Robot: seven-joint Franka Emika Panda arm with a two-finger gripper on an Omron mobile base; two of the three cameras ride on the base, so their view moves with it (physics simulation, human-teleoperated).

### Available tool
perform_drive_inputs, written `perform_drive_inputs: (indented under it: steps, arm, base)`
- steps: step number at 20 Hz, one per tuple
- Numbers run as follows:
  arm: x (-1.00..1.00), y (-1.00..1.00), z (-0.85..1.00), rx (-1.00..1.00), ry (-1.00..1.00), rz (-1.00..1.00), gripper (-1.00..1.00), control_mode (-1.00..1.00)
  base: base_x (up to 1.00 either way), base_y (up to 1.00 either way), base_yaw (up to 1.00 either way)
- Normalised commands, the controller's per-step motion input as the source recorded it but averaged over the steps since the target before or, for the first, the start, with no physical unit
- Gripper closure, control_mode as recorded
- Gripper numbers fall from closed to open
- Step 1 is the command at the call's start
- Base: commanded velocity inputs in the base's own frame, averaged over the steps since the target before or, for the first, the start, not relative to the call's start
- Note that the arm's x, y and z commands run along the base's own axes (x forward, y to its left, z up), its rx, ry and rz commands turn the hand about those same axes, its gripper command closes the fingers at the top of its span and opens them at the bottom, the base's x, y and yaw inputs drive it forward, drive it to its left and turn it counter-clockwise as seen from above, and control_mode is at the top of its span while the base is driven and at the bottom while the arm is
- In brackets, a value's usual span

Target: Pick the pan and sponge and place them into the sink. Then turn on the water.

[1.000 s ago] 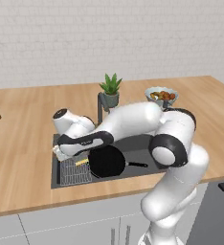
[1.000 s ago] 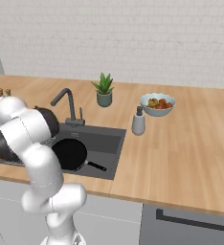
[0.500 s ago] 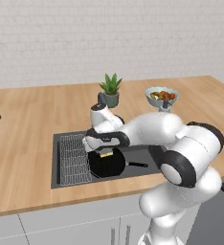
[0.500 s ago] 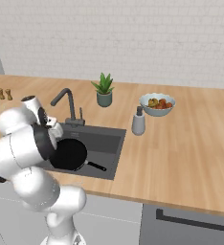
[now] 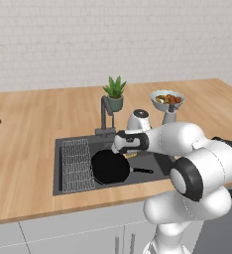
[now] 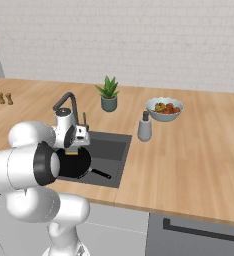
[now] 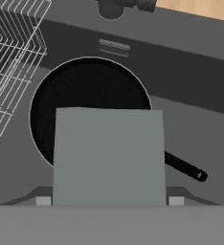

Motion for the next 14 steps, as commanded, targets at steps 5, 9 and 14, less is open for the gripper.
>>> perform_drive_inputs:
  steps: [5,9,14]
  arm:
    - [0.62,-0.14,-0.27,0.03,-0.06,0.07,1.0,-1.0]
    - [0.5,0.0,-0.42,0.0,0.0,0.0,1.0,-1.0]
    - [0.26,0.19,-0.39,0.0,0.0,0.0,1.0,-1.0]
  base:
    - [0.0,0.0,0.0]
    - [0.0,0.0,0.0]
    - [0.0,0.0,0.0]
